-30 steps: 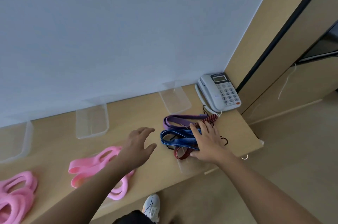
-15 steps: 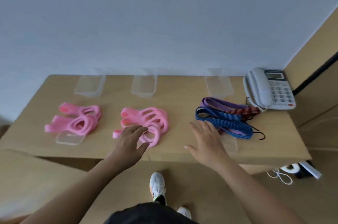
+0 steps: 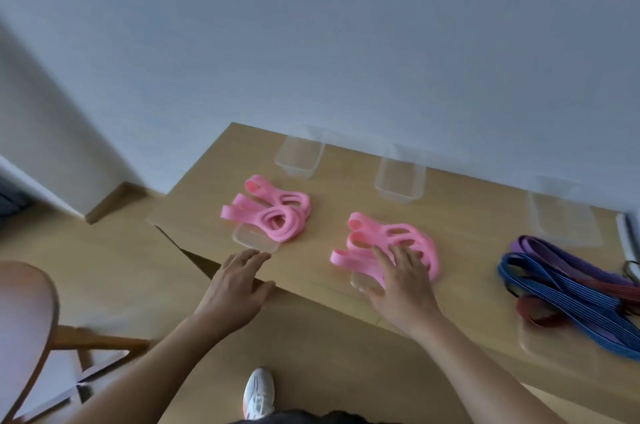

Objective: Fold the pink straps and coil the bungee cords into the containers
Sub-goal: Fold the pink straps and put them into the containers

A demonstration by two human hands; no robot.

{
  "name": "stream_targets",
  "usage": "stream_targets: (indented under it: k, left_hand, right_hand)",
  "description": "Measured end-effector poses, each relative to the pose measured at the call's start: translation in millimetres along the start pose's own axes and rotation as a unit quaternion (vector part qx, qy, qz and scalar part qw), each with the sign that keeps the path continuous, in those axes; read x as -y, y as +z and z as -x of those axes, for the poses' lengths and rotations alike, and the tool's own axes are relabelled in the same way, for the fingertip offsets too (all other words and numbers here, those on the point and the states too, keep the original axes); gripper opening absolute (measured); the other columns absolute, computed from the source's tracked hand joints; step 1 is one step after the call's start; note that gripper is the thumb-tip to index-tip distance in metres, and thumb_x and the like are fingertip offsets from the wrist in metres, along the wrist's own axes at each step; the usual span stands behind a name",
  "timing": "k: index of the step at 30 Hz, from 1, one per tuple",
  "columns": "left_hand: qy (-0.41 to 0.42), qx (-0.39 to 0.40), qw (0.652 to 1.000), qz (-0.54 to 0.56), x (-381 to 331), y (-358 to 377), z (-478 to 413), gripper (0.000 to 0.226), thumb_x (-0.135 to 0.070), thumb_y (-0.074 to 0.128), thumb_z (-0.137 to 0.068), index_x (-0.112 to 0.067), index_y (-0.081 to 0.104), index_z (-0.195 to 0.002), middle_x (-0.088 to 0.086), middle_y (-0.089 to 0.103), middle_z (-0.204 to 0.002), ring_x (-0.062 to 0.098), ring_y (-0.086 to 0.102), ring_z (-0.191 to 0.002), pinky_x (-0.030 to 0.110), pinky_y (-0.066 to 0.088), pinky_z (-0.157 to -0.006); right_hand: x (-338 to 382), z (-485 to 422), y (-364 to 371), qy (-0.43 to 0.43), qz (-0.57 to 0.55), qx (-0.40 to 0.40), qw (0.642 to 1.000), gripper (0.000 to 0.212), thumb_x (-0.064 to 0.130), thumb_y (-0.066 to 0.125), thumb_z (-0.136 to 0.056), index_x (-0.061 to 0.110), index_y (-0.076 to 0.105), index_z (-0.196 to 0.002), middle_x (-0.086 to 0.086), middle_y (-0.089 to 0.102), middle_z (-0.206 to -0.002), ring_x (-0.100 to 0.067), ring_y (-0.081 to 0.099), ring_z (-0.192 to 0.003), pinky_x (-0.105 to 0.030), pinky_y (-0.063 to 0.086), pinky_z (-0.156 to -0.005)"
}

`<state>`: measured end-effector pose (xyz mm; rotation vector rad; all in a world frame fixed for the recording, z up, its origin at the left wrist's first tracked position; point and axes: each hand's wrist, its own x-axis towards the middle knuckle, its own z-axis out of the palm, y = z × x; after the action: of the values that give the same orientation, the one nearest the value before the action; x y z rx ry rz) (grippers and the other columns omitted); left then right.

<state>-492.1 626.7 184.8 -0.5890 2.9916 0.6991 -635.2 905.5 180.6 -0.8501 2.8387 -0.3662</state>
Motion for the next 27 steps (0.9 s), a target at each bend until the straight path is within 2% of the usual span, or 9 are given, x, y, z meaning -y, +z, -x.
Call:
stream_targets:
  k: [3,6,10,14,18,20,22,24,27]
  left_hand:
    - [-0.007,-0.007,1.0,0.005,38,-20,-19,0.056,-0.036,0.072,-0.092,-0.022,0.057,-0.145,0.004,0.055,-0.148,0.024,0.044,-0.14,0.04,0.039,-0.114]
    - [-0.006,-0.02,1.0,0.021,72,-39,-46,0.056,-0.032,0.074,-0.091,-0.02,0.059,-0.143,0.005,0.057,-0.145,0.026,0.046,-0.138,0.041,0.041,-0.11]
    - [0.004,-0.008,1.0,0.028,113,-57,-72,0.055,-0.032,0.073,-0.092,-0.021,0.058,-0.143,0.004,0.057,-0.144,0.025,0.045,-0.138,0.039,0.04,-0.112]
    - [0.027,0.013,0.999,0.023,143,-71,-93,0.055,-0.035,0.071,-0.094,-0.023,0.056,-0.145,0.002,0.055,-0.146,0.023,0.043,-0.139,0.037,0.039,-0.112]
    - [0.039,0.019,0.998,0.033,154,-80,-116,0.054,-0.035,0.069,-0.096,-0.022,0.055,-0.146,0.002,0.053,-0.148,0.023,0.041,-0.141,0.036,0.038,-0.113]
    - [0.048,0.032,0.997,0.043,149,-83,-126,0.054,-0.036,0.069,-0.096,-0.021,0.055,-0.146,0.002,0.053,-0.149,0.024,0.041,-0.142,0.037,0.037,-0.114]
    - [0.057,0.052,0.995,0.059,137,-87,-136,0.054,-0.037,0.068,-0.097,-0.021,0.054,-0.147,0.003,0.052,-0.15,0.024,0.04,-0.144,0.039,0.035,-0.117]
    - [0.075,0.069,0.992,0.076,121,-92,-147,0.058,-0.036,0.071,-0.095,-0.021,0.053,-0.148,0.003,0.05,-0.152,0.025,0.04,-0.144,0.038,0.034,-0.117]
    - [0.112,0.096,0.98,0.132,91,-105,-167,0.062,-0.03,0.077,-0.089,-0.02,0.054,-0.146,0.001,0.054,-0.149,0.021,0.048,-0.138,0.034,0.036,-0.113]
  right_hand:
    - [51,-37,11,-0.001,-0.028,0.008,1.0,0.074,0.054,0.063,-0.088,0.019,0.039,-0.149,-0.009,0.043,-0.149,-0.03,0.035,-0.139,-0.04,0.029,-0.115]
    - [95,-80,22,0.004,-0.027,0.009,1.0,0.067,0.049,0.063,-0.09,0.014,0.045,-0.143,-0.011,0.05,-0.14,-0.032,0.042,-0.131,-0.04,0.033,-0.11]
    - [142,-132,35,0.046,-0.021,0.036,0.998,0.057,0.051,0.058,-0.093,0.019,0.047,-0.138,-0.011,0.052,-0.129,-0.03,0.048,-0.117,-0.038,0.042,-0.095]
    - [170,-165,53,0.098,0.034,0.084,0.991,0.051,0.052,0.042,-0.098,0.019,0.045,-0.137,-0.014,0.048,-0.133,-0.03,0.045,-0.118,-0.041,0.045,-0.094]
    - [179,-174,62,0.093,0.069,-0.005,0.993,0.036,0.035,0.048,-0.097,0.018,0.057,-0.128,-0.008,0.053,-0.131,-0.025,0.048,-0.113,-0.035,0.044,-0.093]
    - [180,-176,57,0.07,0.025,-0.038,0.997,0.032,0.026,0.056,-0.094,0.018,0.061,-0.125,-0.005,0.058,-0.127,-0.024,0.052,-0.112,-0.033,0.045,-0.094]
    - [184,-182,41,0.053,-0.085,-0.048,0.994,0.027,0.018,0.059,-0.092,0.018,0.066,-0.118,-0.001,0.067,-0.115,-0.019,0.059,-0.1,-0.028,0.048,-0.083]
    - [189,-190,17,0.033,-0.167,-0.05,0.984,0.018,0.013,0.06,-0.091,0.018,0.07,-0.107,0.002,0.07,-0.097,-0.014,0.061,-0.082,-0.025,0.045,-0.069]
    - [196,-207,-28,-0.014,-0.244,-0.071,0.967,0.019,0.007,0.065,-0.086,0.02,0.072,-0.099,0.011,0.07,-0.083,-0.006,0.061,-0.071,-0.02,0.047,-0.066]
